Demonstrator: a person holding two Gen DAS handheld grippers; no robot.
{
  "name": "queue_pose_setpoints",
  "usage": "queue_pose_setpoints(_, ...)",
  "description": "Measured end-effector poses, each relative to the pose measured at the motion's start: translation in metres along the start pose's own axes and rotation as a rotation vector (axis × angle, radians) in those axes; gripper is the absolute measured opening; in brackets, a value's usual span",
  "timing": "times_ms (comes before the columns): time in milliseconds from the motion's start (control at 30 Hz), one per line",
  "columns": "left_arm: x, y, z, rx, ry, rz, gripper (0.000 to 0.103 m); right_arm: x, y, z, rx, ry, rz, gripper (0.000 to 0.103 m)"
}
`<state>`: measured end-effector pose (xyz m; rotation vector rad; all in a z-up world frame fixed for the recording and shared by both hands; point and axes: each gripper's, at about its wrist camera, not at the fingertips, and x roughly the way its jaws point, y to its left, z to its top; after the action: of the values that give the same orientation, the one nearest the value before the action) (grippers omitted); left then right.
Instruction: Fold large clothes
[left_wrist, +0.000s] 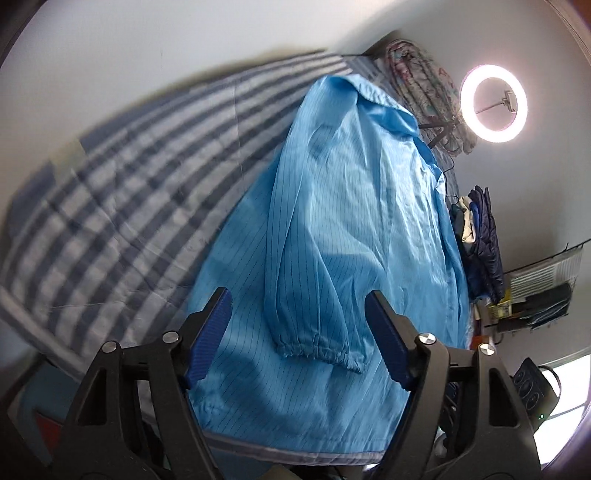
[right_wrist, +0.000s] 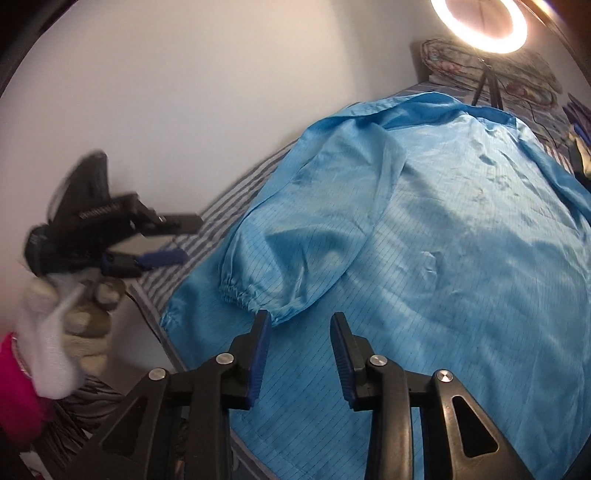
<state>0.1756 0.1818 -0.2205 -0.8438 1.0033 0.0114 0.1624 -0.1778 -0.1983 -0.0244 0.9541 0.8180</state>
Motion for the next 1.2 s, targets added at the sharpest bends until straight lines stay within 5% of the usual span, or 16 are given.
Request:
queue_pose_setpoints(267,0.029,0.011,0.007,-0.095,0.040,-0.021,0.076,0.002,0.001,0.006,0.002,-0.011,-0.005,0.027)
queue_pose_setpoints(433,0.025,0.003,0.006,-0.080,0.020,-0.033,0.066,0.001,-0.010,0.007,0.040,-0.021,-0.015,0.027)
queue_pose_setpoints(533,0.033,0.002,0.006,-0.089,0.051,-0.049,0.050,0.000,-0.016,0.007,0.061,-0.026,-0.019,0.027)
queue_pose_setpoints(833,0.054,0.004,0.008,-0.117,0.086,-0.017,0.050,0.001,-0.018,0.011,0.095,-0.033,0.020,0.027)
queue_pose_setpoints(967,0.058,0.004,0.007,-0.127,0.078,-0.026,0.050,0.005,-0.015,0.015,0.094,-0.028,0.030,0.019)
queue_pose_setpoints(1067,0.059,0.002,0.008,-0.093,0.080,-0.013,0.002,0.009,-0.014,0.016,0.098,-0.021,0.030,0.018)
queue_pose_setpoints(1200,0.045,0.001,0.010,-0.073,0.022,0.011,0.001,0.015,-0.016,0.017,0.119,-0.011,0.037,0.018)
